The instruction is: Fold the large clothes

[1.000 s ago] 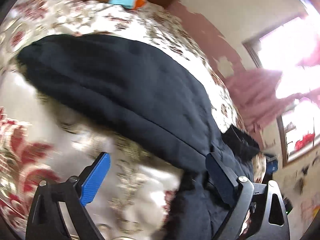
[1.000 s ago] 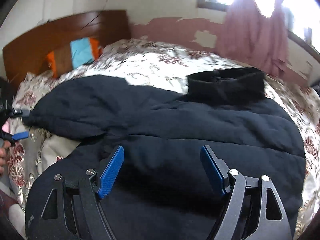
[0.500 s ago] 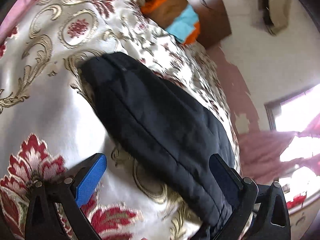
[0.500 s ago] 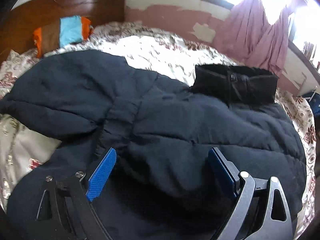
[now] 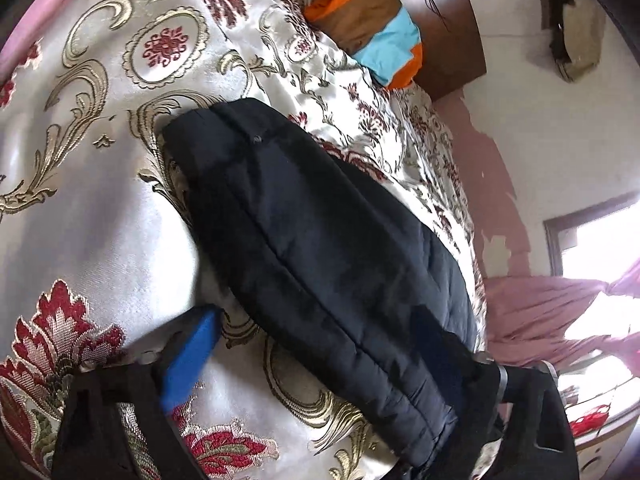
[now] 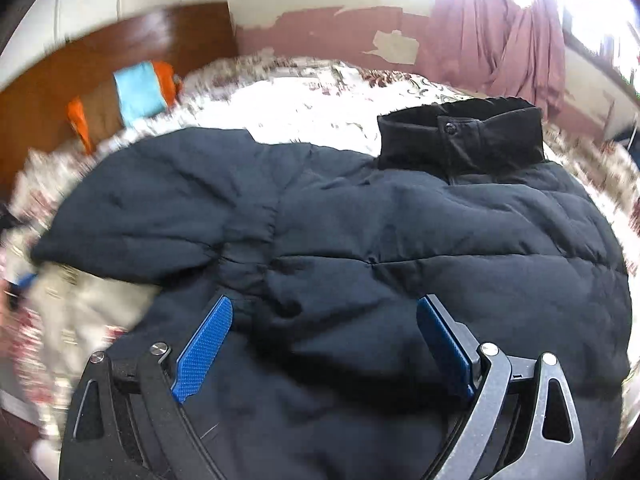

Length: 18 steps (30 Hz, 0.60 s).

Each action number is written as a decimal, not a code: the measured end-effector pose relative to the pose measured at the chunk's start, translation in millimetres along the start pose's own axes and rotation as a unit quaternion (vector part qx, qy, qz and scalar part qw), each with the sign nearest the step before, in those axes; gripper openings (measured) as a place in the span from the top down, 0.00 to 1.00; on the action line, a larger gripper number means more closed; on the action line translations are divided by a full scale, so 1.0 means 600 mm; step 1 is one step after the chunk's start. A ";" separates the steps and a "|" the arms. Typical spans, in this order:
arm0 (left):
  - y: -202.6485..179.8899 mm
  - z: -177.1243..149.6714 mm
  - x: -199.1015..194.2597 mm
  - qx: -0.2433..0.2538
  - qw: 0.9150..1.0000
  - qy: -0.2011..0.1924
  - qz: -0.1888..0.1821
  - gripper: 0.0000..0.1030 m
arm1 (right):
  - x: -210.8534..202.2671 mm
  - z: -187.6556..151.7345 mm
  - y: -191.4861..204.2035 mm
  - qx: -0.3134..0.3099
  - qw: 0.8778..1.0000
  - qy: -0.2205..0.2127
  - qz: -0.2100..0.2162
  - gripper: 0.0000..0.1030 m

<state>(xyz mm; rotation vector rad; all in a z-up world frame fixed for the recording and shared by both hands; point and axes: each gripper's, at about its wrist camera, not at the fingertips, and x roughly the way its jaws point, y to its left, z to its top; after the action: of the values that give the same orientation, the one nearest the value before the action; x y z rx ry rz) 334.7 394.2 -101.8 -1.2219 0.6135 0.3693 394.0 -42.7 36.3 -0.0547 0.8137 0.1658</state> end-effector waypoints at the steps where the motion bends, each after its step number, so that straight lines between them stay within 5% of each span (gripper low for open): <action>1: 0.002 -0.001 0.000 -0.005 1.000 0.000 0.002 0.35 | -0.016 -0.001 -0.007 0.000 1.000 -0.006 0.004 0.12; 5: 0.006 0.000 0.013 -0.023 1.000 0.011 0.000 0.74 | -0.047 -0.012 -0.038 -0.024 0.999 -0.014 -0.023 0.12; 7: 0.001 -0.001 0.011 -0.027 1.000 0.012 -0.012 0.84 | -0.052 -0.018 -0.055 -0.023 0.999 -0.009 -0.030 0.12; 13: -0.061 -0.003 -0.039 0.033 0.998 -0.042 -0.041 0.92 | -0.065 -0.051 -0.114 0.000 0.999 0.003 -0.035 0.12; 18: -0.170 -0.022 -0.100 0.144 0.983 -0.091 -0.075 0.93 | -0.079 -0.066 -0.150 0.018 0.999 -0.003 -0.037 0.12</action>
<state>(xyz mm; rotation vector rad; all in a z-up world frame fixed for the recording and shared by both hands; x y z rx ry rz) 342.9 353.4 9.6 -0.9387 0.3986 0.2526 348.7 -141.8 42.4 -0.0500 0.8078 0.0806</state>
